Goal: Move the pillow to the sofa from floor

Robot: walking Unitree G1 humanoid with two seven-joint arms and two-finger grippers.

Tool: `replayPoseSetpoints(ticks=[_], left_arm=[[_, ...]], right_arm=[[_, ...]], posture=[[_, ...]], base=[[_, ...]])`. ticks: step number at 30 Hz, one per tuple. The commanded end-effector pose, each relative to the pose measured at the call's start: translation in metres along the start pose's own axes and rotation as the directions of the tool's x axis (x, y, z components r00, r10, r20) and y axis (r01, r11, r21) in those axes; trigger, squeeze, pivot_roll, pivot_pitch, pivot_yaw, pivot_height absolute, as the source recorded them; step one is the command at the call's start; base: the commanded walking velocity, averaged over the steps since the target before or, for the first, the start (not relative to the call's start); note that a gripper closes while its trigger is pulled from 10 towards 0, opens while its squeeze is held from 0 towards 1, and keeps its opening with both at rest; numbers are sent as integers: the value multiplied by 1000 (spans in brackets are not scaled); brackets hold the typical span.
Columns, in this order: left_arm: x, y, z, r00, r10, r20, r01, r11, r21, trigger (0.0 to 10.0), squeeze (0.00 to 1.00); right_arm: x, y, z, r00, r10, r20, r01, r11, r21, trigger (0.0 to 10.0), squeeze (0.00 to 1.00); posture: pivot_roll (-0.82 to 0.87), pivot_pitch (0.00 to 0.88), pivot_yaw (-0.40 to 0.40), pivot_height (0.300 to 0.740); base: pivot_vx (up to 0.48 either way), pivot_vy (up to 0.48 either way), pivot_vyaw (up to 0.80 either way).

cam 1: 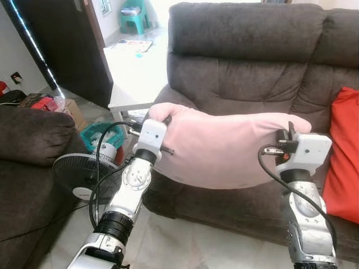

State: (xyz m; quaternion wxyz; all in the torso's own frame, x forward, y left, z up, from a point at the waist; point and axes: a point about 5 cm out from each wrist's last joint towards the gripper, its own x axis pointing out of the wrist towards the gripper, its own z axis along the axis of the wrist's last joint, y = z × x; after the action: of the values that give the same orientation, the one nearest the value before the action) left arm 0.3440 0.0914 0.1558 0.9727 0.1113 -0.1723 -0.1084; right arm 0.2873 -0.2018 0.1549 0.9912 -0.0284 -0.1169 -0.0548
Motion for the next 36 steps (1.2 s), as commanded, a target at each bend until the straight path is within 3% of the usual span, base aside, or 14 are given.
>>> replayPoseSetpoints(ticks=[1,13,24,36], left_arm=[[3,5,13,997,22,71,-21,1000,-15,10000,0],[-1,5,12,998,3,70,-2,1000,-15,10000,0],[0,15,33,986,15,164,-21,999,35,10000,0],[-1,8,33,988,-17,156,13,1000,28,10000,0]], right_arm=[[3,4,15,996,11,86,-12,1000,9,10000,0],[-4,-2,14,997,-8,82,8,1000,1,10000,0],[-11,-2,9,997,-21,69,21,1000,0,10000,0],[-18,-3,-2,999,-36,21,36,999,-8,10000,0]], posture=[[-61,0,50,740],[-66,0,66,740],[-75,0,94,740],[-81,0,105,740]], base=[[0,0,0],[164,0,0],[254,0,0],[259,0,0]])
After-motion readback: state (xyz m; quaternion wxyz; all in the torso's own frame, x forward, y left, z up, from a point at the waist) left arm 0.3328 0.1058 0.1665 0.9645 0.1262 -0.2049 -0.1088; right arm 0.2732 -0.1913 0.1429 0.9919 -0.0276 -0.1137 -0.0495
